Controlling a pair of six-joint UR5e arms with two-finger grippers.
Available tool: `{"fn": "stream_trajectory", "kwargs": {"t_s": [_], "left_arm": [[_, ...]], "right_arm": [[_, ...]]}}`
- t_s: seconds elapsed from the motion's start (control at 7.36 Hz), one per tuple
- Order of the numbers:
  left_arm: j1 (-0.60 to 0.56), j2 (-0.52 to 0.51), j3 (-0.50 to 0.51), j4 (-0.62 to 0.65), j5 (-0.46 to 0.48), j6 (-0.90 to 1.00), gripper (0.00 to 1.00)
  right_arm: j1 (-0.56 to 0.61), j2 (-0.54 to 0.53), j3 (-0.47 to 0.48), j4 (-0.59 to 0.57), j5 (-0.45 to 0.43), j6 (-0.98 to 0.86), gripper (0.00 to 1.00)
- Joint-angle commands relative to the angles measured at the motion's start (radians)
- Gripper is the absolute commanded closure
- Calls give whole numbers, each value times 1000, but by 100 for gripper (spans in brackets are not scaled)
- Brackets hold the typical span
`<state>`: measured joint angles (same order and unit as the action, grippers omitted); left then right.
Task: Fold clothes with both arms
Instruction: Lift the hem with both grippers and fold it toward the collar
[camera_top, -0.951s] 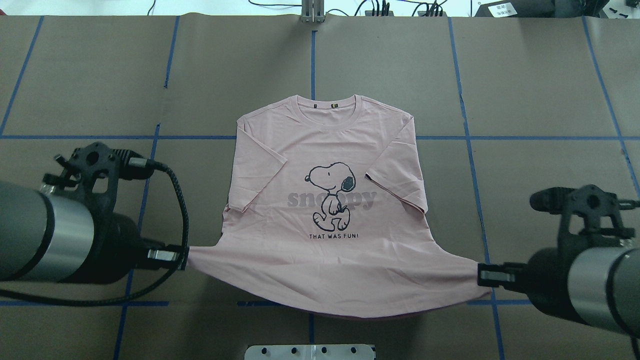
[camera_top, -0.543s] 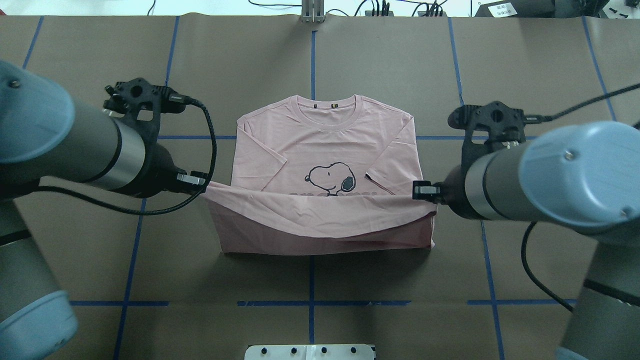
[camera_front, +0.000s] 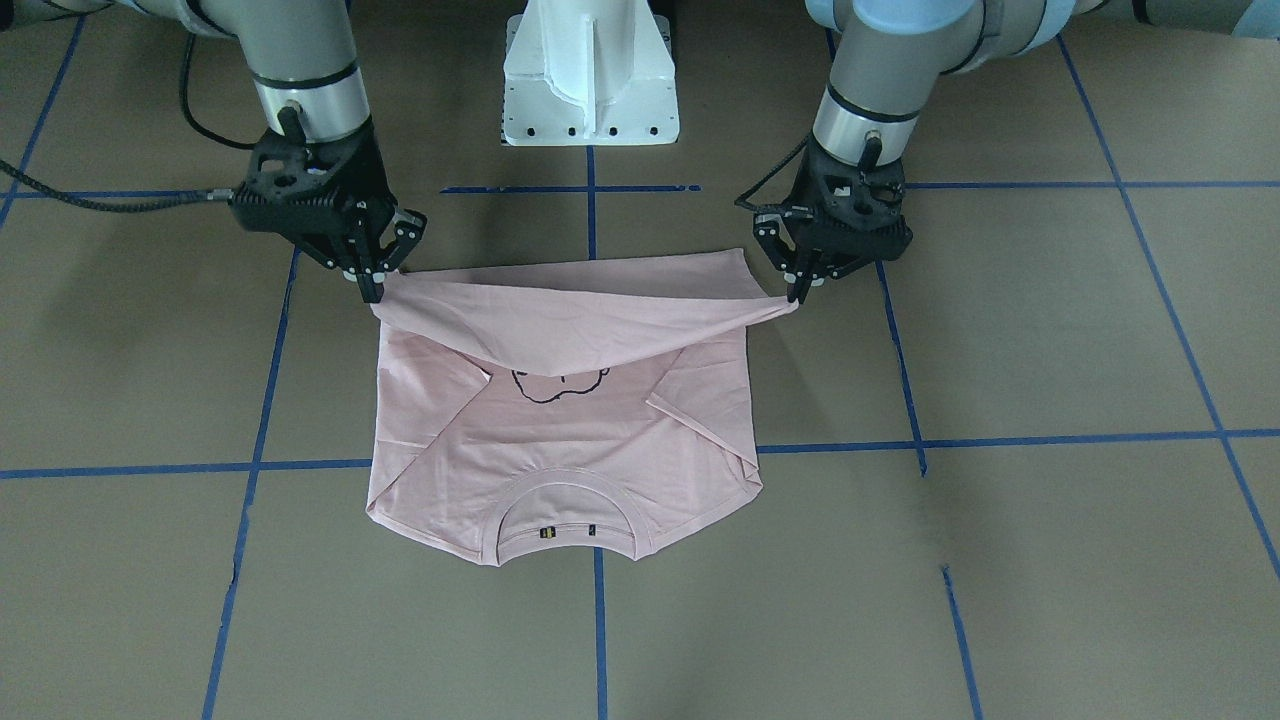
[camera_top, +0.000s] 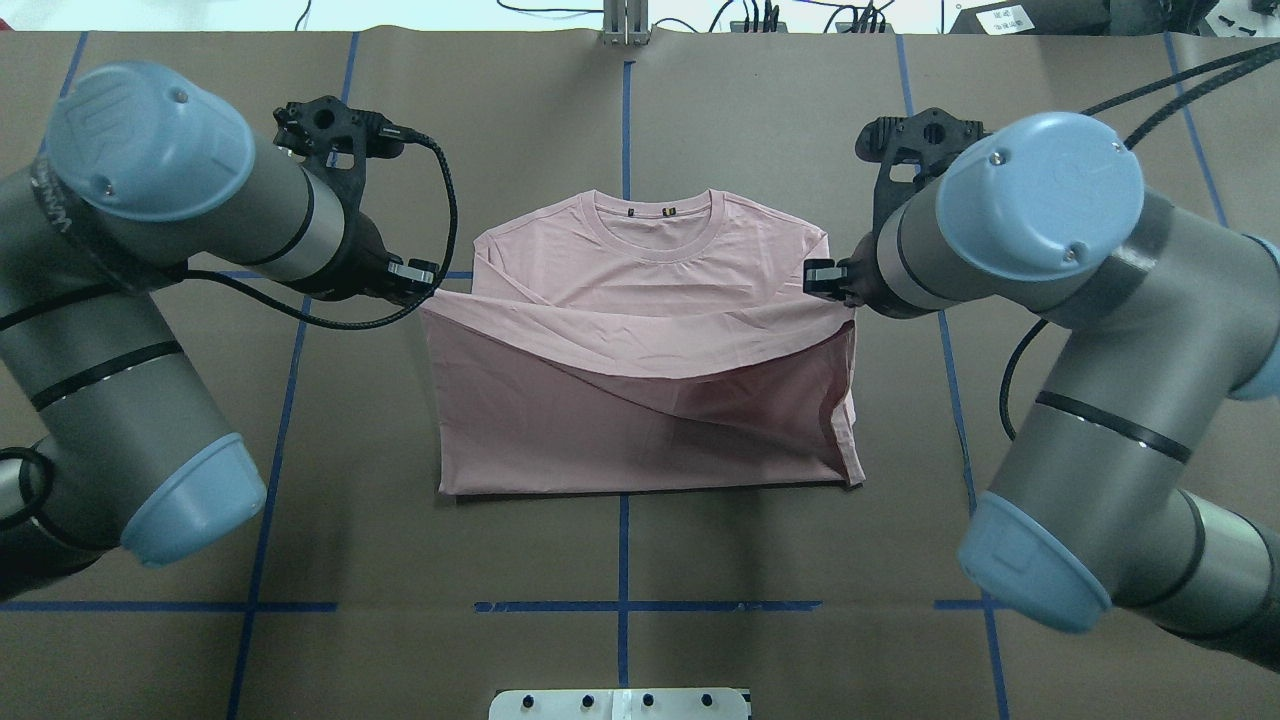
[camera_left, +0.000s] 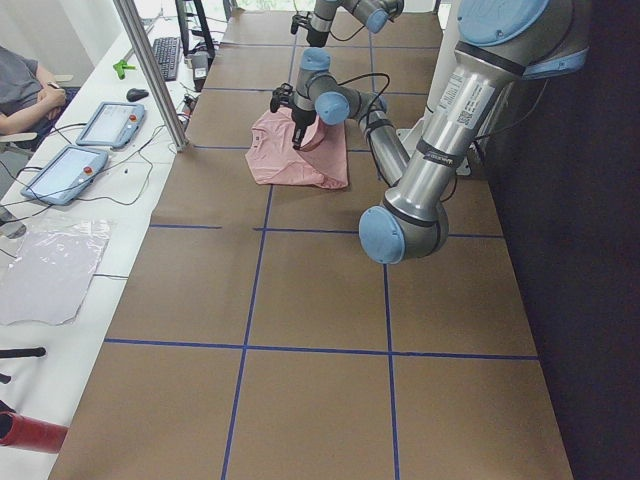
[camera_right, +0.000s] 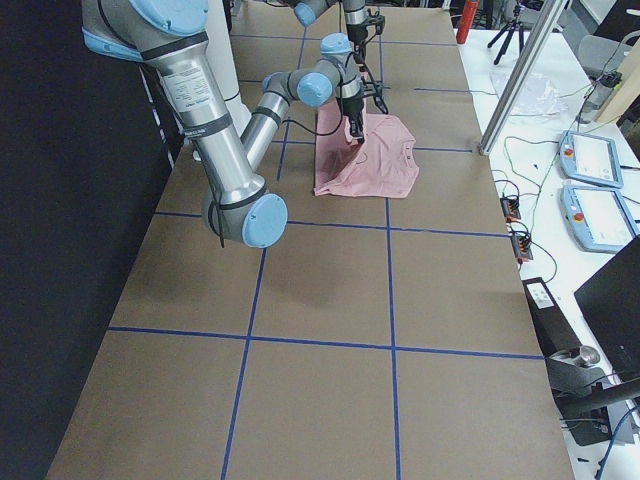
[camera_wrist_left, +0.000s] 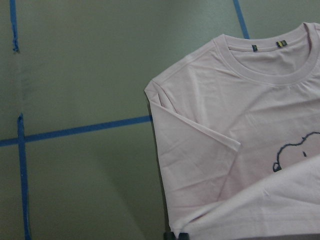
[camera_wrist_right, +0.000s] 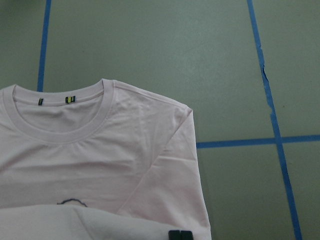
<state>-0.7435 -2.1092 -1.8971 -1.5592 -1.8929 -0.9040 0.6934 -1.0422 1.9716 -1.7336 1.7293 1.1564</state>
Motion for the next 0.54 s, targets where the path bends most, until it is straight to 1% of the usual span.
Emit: {"fn": "stream_trajectory", "kwargs": {"t_s": [0.0,0.14,0.27,0.41], "left_arm": [[-30,-80,239,-175,24,10,100],[-45,-104,391,-320,26,10,100],[-57,-124,517,-432,40,32,1],[-71,-127,535,-459,63,78,0]], "right_arm": [[49,83,-226,95,4,-35,100],[66,129,-405,232,4,-37,100],[77,184,-606,391,-2,-38,9],[101,210,-696,455,6,-49,0]]}}
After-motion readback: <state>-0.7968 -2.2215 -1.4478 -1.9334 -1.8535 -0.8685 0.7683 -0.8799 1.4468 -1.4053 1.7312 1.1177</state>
